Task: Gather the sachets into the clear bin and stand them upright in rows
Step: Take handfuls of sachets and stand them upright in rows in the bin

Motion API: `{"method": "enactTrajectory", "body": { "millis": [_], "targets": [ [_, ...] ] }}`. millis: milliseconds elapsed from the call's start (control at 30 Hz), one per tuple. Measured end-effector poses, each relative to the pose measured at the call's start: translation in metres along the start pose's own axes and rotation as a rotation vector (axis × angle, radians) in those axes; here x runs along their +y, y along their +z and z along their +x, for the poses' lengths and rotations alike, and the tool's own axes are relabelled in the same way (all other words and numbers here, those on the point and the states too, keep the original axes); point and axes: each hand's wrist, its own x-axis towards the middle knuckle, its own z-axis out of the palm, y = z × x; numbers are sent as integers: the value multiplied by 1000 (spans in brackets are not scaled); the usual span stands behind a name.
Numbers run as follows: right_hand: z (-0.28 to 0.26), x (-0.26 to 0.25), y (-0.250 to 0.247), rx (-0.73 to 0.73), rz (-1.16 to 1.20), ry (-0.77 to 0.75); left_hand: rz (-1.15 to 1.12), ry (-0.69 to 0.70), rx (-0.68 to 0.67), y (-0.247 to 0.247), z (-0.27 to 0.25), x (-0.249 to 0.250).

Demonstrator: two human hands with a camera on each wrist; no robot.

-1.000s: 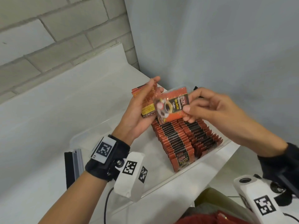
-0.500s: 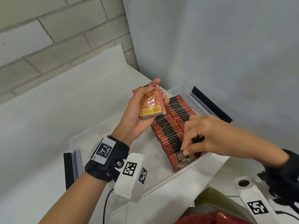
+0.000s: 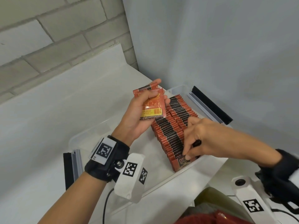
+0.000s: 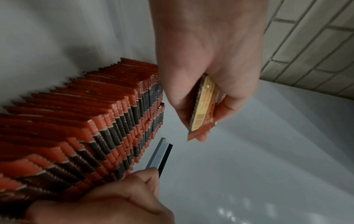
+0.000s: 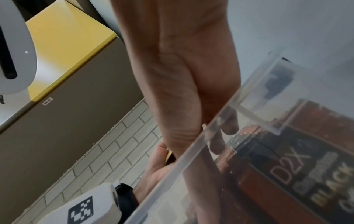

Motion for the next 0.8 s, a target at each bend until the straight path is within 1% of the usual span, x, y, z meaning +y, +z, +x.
{"method": "enactTrajectory", "body": {
  "millis": [133, 200, 233, 267, 367, 433, 500, 600, 700, 800],
  "targets": [
    [2, 3, -3, -65, -39, 4, 56, 11, -2, -1, 1, 0],
    [2, 0, -8, -73, 2, -5, 92, 14, -2, -1, 1, -1],
    [2, -1, -11, -38, 60, -8, 109, 17, -5, 0, 0, -2],
    [1, -3, -14, 32, 137, -7, 124, 21, -12, 0, 0, -2],
    [5, -5, -18, 329, 348, 59, 146, 19, -35, 1, -1, -2],
    [13, -3, -15, 477, 455, 106, 157, 14, -43, 2, -1, -3],
    [20, -2, -10, 550, 551, 132, 172, 9, -48, 2, -2, -4],
    [25, -5, -3, 599, 664, 115, 213, -7, -48, 4, -3, -5],
    [25, -5, 1, 665, 677, 88, 210, -20, -38, 4, -3, -5],
    [23, -6, 1, 786, 713, 59, 191, -103, -39, 3, -3, -1]
  ]
}}
